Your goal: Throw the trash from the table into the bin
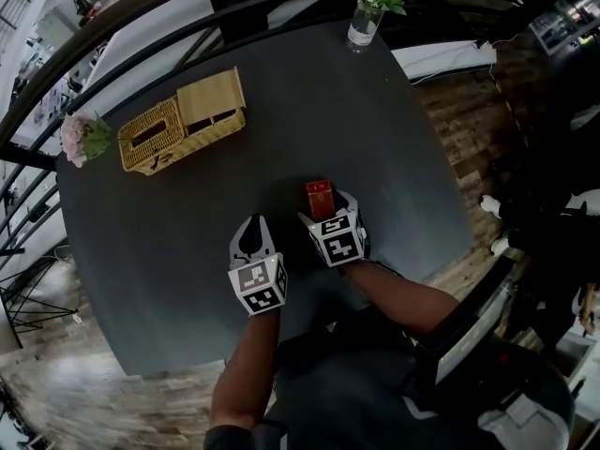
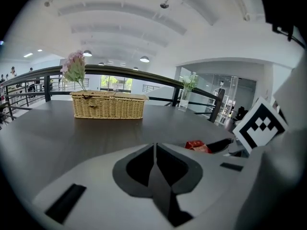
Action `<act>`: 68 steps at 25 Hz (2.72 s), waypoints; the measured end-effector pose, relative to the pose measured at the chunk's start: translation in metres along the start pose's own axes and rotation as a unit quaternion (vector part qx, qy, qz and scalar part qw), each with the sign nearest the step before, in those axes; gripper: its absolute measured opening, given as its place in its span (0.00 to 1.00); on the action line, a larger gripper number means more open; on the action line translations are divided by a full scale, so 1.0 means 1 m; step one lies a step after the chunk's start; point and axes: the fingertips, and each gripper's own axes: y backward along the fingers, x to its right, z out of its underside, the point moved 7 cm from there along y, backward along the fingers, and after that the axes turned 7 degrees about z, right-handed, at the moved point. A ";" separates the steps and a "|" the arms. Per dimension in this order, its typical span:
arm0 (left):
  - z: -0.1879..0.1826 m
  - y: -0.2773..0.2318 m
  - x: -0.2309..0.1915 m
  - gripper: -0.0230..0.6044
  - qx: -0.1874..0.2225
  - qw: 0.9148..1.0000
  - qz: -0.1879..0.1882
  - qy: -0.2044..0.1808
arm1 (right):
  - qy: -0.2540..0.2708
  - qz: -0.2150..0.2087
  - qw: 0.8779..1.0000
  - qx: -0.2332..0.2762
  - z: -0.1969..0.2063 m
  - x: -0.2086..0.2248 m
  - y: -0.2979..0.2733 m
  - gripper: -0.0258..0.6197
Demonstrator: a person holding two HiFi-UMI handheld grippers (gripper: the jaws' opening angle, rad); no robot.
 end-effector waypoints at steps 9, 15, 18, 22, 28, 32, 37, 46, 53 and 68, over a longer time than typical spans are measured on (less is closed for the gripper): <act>-0.004 0.008 0.001 0.06 -0.005 1.000 0.005 -0.018 | 0.007 0.010 1.000 -0.014 0.000 0.010 0.002 0.51; -0.018 0.025 0.008 0.06 0.021 1.000 0.009 -0.012 | 0.002 -0.002 1.000 0.028 -0.016 0.015 0.029 0.50; -0.029 0.035 0.018 0.05 0.038 0.999 0.015 -0.014 | -0.002 -0.009 0.999 0.052 -0.027 0.018 0.050 0.50; -0.046 0.052 0.031 0.05 0.064 0.997 0.022 -0.022 | -0.007 -0.022 0.996 0.087 -0.044 0.022 0.082 0.50; -0.066 0.075 0.056 0.05 0.101 0.994 0.012 -0.032 | -0.007 -0.037 0.988 0.152 -0.073 0.032 0.131 0.50; -0.078 0.092 0.079 0.05 0.123 0.992 0.010 -0.033 | 0.005 -0.048 0.978 0.203 -0.089 0.040 0.174 0.50; -0.083 0.111 0.112 0.05 0.141 0.989 0.006 -0.048 | 0.009 -0.065 0.970 0.232 -0.084 0.054 0.213 0.50; -0.077 0.160 0.156 0.05 0.180 0.981 -0.057 -0.045 | 0.038 -0.129 0.955 0.263 -0.068 0.066 0.247 0.50; -0.056 0.233 0.169 0.05 0.187 0.972 -0.137 -0.038 | 0.071 -0.210 0.938 0.266 -0.062 0.029 0.273 0.50; 0.073 0.486 0.159 0.05 0.236 0.902 -0.359 0.036 | 0.219 -0.393 0.851 0.270 0.014 -0.175 0.385 0.50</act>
